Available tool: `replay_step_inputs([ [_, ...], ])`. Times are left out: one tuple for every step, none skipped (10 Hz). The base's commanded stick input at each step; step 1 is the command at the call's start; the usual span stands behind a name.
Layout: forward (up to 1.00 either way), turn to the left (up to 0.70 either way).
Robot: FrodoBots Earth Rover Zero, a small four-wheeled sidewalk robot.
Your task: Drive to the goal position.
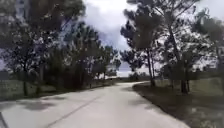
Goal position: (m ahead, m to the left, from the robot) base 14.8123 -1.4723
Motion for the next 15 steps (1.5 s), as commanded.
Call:
replay_step_inputs([
  [0.85,0.00],
  [0.85,0.00],
  [0.85,0.00],
  [0.85,0.00],
  [0.85,0.00],
  [0.85,0.00],
  [0.85,0.00],
  [0.85,0.00],
  [0.85,0.03],
  [0.85,0.34],
  [0.85,0.30],
  [0.85,0.08],
  [0.85,0.00],
  [0.85,0.00],
  [0.85,0.00],
])
